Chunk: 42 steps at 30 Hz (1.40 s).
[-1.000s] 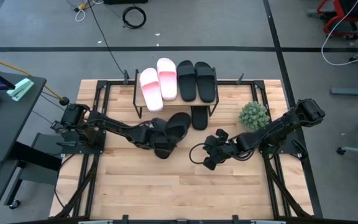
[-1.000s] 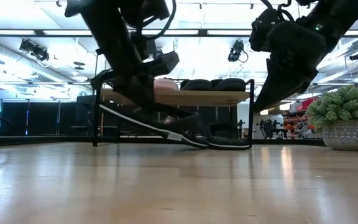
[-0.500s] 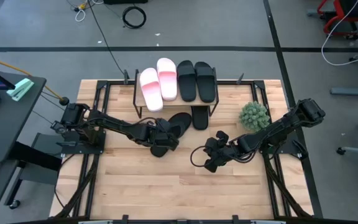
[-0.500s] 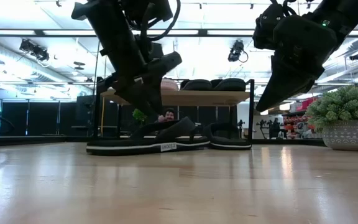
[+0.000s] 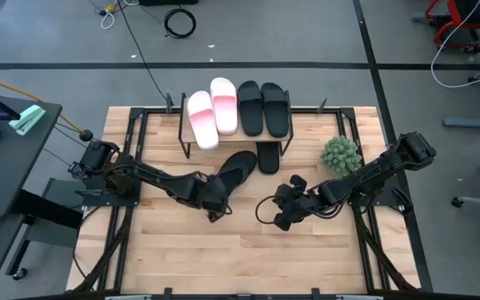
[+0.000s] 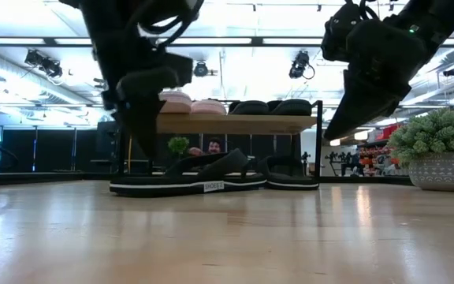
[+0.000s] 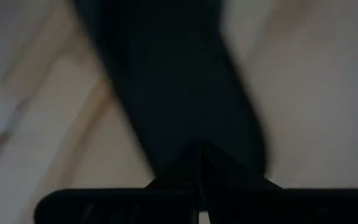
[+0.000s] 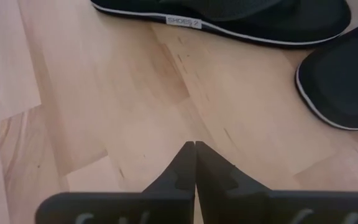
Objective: Pick and place slides into the shelf
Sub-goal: Put the left flip flop under the shelf
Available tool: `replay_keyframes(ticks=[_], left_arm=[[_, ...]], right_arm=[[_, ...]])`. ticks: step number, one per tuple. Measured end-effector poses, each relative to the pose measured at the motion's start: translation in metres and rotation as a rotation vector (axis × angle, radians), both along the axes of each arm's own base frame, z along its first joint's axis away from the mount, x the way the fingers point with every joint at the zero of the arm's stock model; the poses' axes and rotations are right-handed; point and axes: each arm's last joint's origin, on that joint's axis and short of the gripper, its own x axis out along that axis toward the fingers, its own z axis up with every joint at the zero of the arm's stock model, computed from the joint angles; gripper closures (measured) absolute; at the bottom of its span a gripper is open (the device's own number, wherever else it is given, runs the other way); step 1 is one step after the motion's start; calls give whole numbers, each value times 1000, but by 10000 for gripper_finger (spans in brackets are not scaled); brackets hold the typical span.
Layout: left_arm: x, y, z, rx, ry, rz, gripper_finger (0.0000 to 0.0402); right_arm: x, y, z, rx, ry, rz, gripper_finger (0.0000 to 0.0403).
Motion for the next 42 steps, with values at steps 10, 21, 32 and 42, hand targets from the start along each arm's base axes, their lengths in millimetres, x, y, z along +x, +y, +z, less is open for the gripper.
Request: replay_keyframes(ticks=[10,21,32,42], left_arm=[[-4,1,-14,-22,-69,96,397],[-6,0,-29,-100,-123,110,397],[14,-8,-18,-184,-356,48,399],[5,-3,-23,-143,-215,42,397]], right_arm=[[0,0,0,-9,-4,-7,393],[0,0,0,-9,-4,-7,393],[0,0,0,-10,-5,-7,392],[8,3,-6,31,-41,-22,399]])
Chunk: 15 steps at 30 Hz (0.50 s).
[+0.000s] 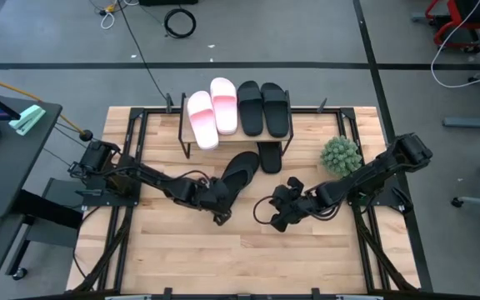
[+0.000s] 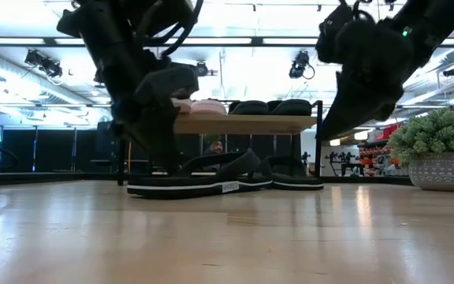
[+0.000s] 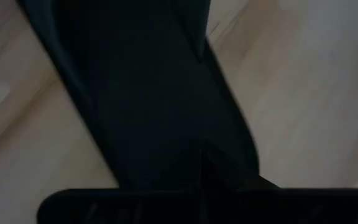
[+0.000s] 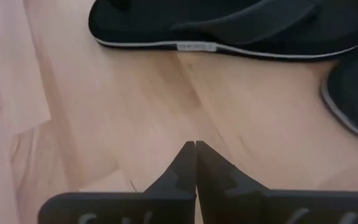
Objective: Pick and place slides into the shelf
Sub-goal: Put the left flip flop under the shelf
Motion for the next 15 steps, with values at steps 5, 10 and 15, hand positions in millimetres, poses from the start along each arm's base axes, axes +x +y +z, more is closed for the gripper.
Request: replay_keyframes(ticks=[5,10,15], left_arm=[[-3,-4,4,16,70,-16,399],[-3,-3,5,23,76,-23,397],[-4,-2,5,25,84,-23,396]], right_arm=[[18,4,-24,-17,-27,31,400],[38,-14,-40,-18,-82,-27,401],[45,-46,-47,-25,-55,-128,402]])
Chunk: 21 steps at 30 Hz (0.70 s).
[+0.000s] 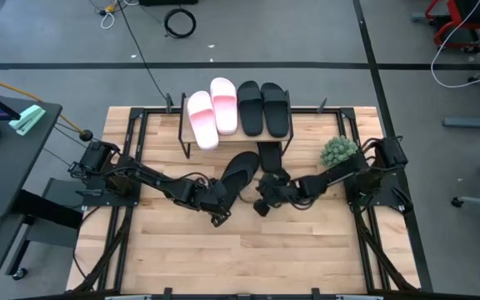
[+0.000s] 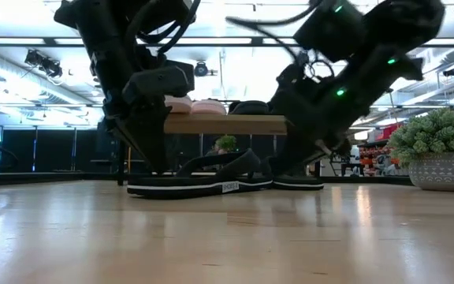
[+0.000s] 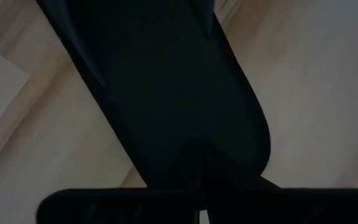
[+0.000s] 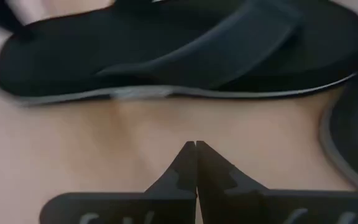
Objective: Pick and place slides into the shelf
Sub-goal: Put the left flip flop under the shelf
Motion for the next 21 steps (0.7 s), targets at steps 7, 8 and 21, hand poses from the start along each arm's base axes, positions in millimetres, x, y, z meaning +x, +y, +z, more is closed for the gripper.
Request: replay_keyframes(ticks=[7,8,21], left_arm=[[0,0,0,-6,-3,12,397],[0,0,0,-6,-4,13,396],[0,0,0,-6,-5,10,398]], right_arm=[[5,-36,-3,34,6,-88,403],[5,-39,-4,46,10,-87,403],[15,-56,-15,43,-38,-87,403]])
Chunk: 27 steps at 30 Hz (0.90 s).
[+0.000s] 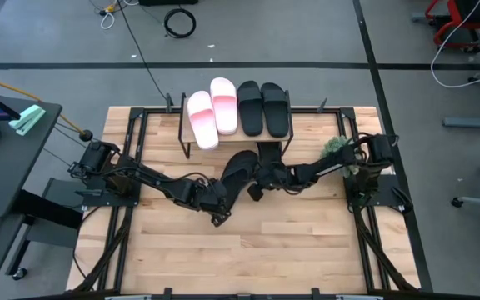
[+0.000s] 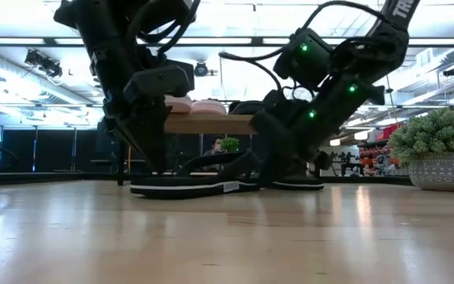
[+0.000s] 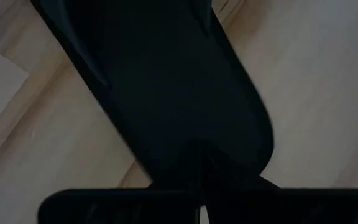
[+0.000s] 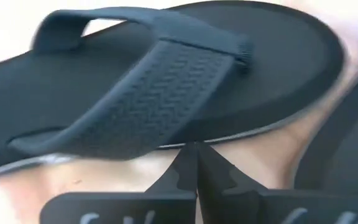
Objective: Pick and place slides into the shelf
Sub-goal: Put the left flip flop under the shelf
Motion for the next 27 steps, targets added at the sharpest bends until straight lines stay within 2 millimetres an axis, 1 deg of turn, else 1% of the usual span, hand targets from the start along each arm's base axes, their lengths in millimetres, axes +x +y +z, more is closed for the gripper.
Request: replay_keyframes(ticks=[7,12,16,19,24,27], left_arm=[[2,-1,1,-5,-22,-1,397],[8,-2,4,-2,-87,-42,395],[9,-2,4,-2,-91,-45,396],[8,-5,4,-4,-91,-52,398],[7,-9,4,-5,-90,-66,397],[8,-10,-3,-6,-76,-62,398]], right_arm=[[-1,-20,0,-21,6,-44,403],[0,-22,1,-47,10,-24,403],[1,-11,1,-65,22,37,403],[0,0,7,-67,9,72,403],[-3,23,32,-67,-60,141,402],[-8,37,52,-64,-113,185,402]])
